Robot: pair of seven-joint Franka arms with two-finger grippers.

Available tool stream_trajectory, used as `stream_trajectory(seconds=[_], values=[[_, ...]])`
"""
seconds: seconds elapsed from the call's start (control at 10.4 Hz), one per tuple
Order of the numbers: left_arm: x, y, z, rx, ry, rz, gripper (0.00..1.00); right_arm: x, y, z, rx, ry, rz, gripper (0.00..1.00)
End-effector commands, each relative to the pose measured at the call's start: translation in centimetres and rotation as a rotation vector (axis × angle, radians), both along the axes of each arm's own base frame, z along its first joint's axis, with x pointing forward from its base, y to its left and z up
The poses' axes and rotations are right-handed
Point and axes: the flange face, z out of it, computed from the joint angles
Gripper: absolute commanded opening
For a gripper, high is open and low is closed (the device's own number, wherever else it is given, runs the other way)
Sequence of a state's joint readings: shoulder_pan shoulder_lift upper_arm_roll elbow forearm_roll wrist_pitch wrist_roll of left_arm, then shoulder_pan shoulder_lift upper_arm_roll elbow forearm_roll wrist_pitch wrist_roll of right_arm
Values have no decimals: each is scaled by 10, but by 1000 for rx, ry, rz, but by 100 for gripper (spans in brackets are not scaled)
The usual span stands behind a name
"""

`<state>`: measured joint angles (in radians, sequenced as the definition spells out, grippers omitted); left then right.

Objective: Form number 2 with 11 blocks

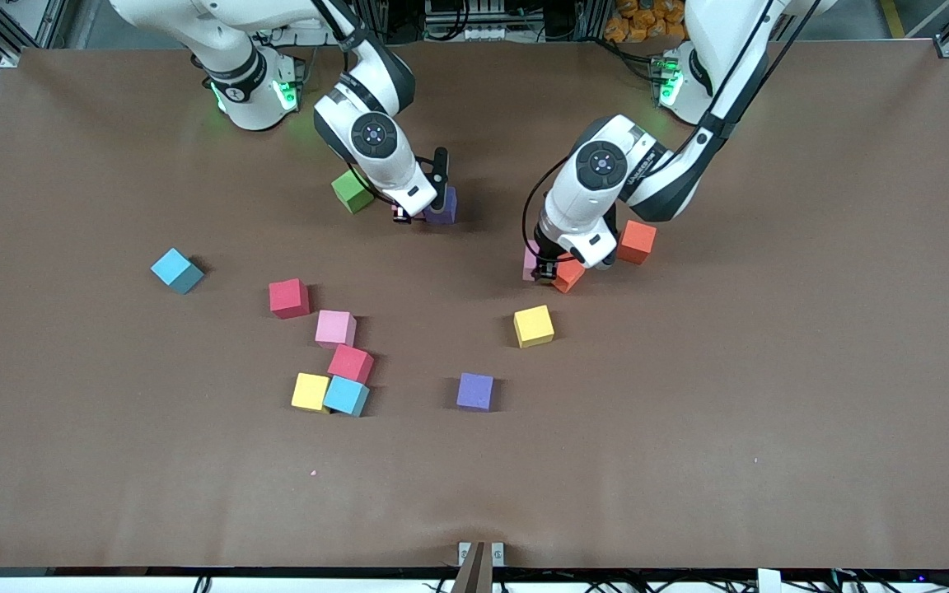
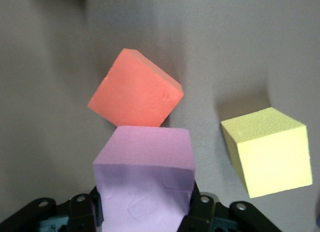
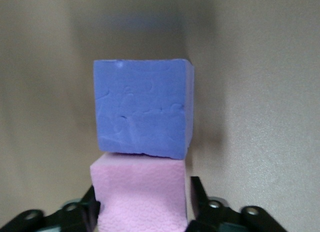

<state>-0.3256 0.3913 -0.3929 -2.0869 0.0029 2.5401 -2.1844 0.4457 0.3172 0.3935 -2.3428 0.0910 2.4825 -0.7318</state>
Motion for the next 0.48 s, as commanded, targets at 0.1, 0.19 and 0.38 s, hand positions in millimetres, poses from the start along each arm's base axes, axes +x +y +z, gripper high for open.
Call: stream_trajectory(seconds=[0.1, 0.19, 0.38], values=[[-1, 4, 8, -20, -6, 59, 0, 0, 2, -1, -16, -13, -32, 100], [0, 4, 9, -21, -4, 75, 0, 0, 1, 1, -18, -13, -33, 100], [-5, -2, 9, -19, 2, 98, 0, 3, -5, 15, -44, -7, -57, 100]])
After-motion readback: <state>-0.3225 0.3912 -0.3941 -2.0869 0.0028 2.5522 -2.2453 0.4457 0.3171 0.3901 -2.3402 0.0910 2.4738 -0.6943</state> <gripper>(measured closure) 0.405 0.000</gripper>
